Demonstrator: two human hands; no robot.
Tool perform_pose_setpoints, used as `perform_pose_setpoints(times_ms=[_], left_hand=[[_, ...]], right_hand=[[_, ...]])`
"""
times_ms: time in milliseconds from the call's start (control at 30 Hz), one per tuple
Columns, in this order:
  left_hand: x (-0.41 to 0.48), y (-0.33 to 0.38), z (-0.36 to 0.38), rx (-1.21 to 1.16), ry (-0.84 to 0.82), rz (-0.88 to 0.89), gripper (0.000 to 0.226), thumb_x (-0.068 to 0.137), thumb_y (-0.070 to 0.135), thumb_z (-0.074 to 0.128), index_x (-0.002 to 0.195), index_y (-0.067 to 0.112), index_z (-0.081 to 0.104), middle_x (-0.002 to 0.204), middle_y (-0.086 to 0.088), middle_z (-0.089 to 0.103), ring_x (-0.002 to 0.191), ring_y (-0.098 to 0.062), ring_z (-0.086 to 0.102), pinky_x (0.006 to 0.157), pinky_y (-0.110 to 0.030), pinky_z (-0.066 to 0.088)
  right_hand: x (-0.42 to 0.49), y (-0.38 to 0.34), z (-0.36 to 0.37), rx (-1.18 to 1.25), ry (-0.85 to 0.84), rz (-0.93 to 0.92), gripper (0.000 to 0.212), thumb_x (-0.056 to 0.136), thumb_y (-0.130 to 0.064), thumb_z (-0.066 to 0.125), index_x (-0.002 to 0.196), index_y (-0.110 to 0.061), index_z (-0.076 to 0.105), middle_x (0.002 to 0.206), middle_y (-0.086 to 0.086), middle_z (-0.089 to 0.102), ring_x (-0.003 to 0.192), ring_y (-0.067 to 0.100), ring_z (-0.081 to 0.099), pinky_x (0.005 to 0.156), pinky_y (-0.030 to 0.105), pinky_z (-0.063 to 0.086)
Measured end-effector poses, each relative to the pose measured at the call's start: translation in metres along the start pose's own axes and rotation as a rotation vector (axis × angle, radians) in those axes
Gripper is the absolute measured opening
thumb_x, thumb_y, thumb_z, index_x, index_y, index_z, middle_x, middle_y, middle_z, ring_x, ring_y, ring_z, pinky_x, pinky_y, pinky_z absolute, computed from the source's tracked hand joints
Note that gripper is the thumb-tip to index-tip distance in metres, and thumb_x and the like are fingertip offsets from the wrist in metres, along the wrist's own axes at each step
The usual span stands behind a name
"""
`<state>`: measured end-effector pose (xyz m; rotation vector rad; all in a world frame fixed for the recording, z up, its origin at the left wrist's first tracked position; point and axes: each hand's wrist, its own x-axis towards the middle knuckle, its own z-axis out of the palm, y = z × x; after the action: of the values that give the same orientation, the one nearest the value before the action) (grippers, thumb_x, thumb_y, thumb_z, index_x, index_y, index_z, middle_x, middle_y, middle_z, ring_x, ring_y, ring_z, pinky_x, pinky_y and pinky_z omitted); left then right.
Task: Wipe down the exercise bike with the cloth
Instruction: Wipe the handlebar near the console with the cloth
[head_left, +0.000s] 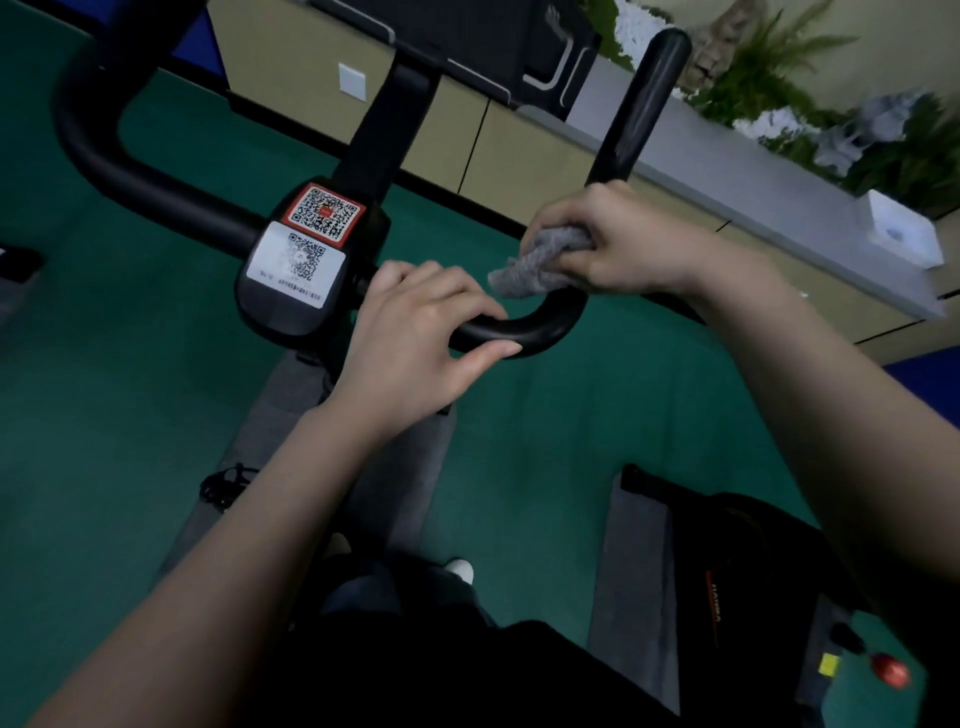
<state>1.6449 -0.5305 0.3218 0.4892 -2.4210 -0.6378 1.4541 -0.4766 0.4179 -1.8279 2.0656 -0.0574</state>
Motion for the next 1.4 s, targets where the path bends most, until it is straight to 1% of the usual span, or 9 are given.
perform_pose_setpoints(times_ms=[167,300,433,600,700,833,933,1167,1400], left_hand=[[0.001,0.001,-0.001,-0.014,-0.005,-0.026,0.030,0.080,0.049,0.066,0.093,0.024,0.074,0.091,0.007,0.067,0.085,-0.018,0.060,0.083,-0.030,0.028],[0.001,0.003,-0.001,-0.017,-0.006,-0.031,0.028,0.080,0.049,0.066,0.092,0.024,0.073,0.090,0.008,0.067,0.085,-0.017,0.060,0.082,-0.029,0.027],[0.001,0.004,-0.001,-0.026,-0.012,-0.045,0.029,0.080,0.049,0.065,0.091,0.024,0.073,0.091,0.009,0.067,0.086,-0.016,0.060,0.083,-0.029,0.027],[0.000,0.004,-0.001,-0.039,-0.017,-0.062,0.029,0.079,0.049,0.065,0.091,0.024,0.074,0.091,0.010,0.067,0.085,-0.014,0.060,0.085,-0.028,0.028],[0.001,0.005,0.000,-0.044,-0.011,-0.077,0.029,0.079,0.049,0.066,0.090,0.024,0.074,0.091,0.011,0.066,0.085,-0.013,0.059,0.085,-0.029,0.028],[0.002,0.007,0.000,-0.034,-0.006,-0.090,0.028,0.078,0.049,0.066,0.090,0.024,0.074,0.091,0.012,0.066,0.085,-0.013,0.059,0.085,-0.030,0.029],[0.001,0.008,0.001,-0.035,-0.006,-0.093,0.028,0.078,0.048,0.066,0.090,0.025,0.074,0.091,0.013,0.066,0.085,-0.013,0.059,0.085,-0.031,0.030],[0.002,0.009,0.002,-0.026,-0.001,-0.097,0.027,0.078,0.048,0.068,0.090,0.025,0.074,0.091,0.012,0.066,0.085,-0.013,0.060,0.085,-0.030,0.029],[0.002,0.009,0.002,-0.018,0.002,-0.079,0.031,0.079,0.051,0.065,0.090,0.024,0.073,0.091,0.012,0.066,0.085,-0.013,0.059,0.084,-0.028,0.027]], right_hand=[[0.007,-0.013,0.005,-0.045,-0.178,-0.078,0.024,0.084,-0.001,0.061,0.102,-0.013,0.071,0.093,-0.002,0.069,0.089,0.008,0.057,0.080,0.016,0.041],[0.013,-0.002,-0.008,-0.099,-0.089,-0.013,0.034,0.080,0.007,0.053,0.102,-0.011,0.072,0.097,0.007,0.071,0.092,0.016,0.060,0.084,0.029,0.049],[0.003,0.001,0.000,-0.054,-0.025,-0.032,0.037,0.079,0.009,0.053,0.103,-0.010,0.072,0.104,0.008,0.070,0.103,0.020,0.060,0.093,0.031,0.047],[-0.012,0.019,0.013,-0.003,0.289,-0.025,0.034,0.079,0.009,0.054,0.104,-0.009,0.071,0.100,0.003,0.067,0.101,0.025,0.055,0.080,0.017,0.030],[-0.020,0.023,0.028,0.110,0.475,-0.010,0.036,0.077,0.011,0.054,0.103,-0.010,0.068,0.097,-0.005,0.060,0.098,0.020,0.056,0.079,0.015,0.033],[-0.019,0.030,0.039,0.199,0.676,-0.020,0.038,0.075,0.012,0.053,0.104,-0.008,0.066,0.105,0.006,0.062,0.097,0.005,0.051,0.086,0.005,0.033],[-0.018,0.041,0.040,0.263,0.825,0.114,0.037,0.075,0.011,0.049,0.102,-0.007,0.066,0.105,0.007,0.061,0.099,0.005,0.050,0.087,0.004,0.033],[-0.021,0.031,0.060,0.383,0.881,0.196,0.032,0.080,0.010,0.049,0.104,-0.003,0.067,0.111,0.009,0.055,0.107,0.011,0.048,0.095,0.008,0.033],[-0.018,0.024,0.065,0.490,0.969,0.230,0.015,0.091,-0.017,0.063,0.099,-0.006,0.070,0.108,0.011,0.059,0.101,0.005,0.051,0.089,0.003,0.032]])
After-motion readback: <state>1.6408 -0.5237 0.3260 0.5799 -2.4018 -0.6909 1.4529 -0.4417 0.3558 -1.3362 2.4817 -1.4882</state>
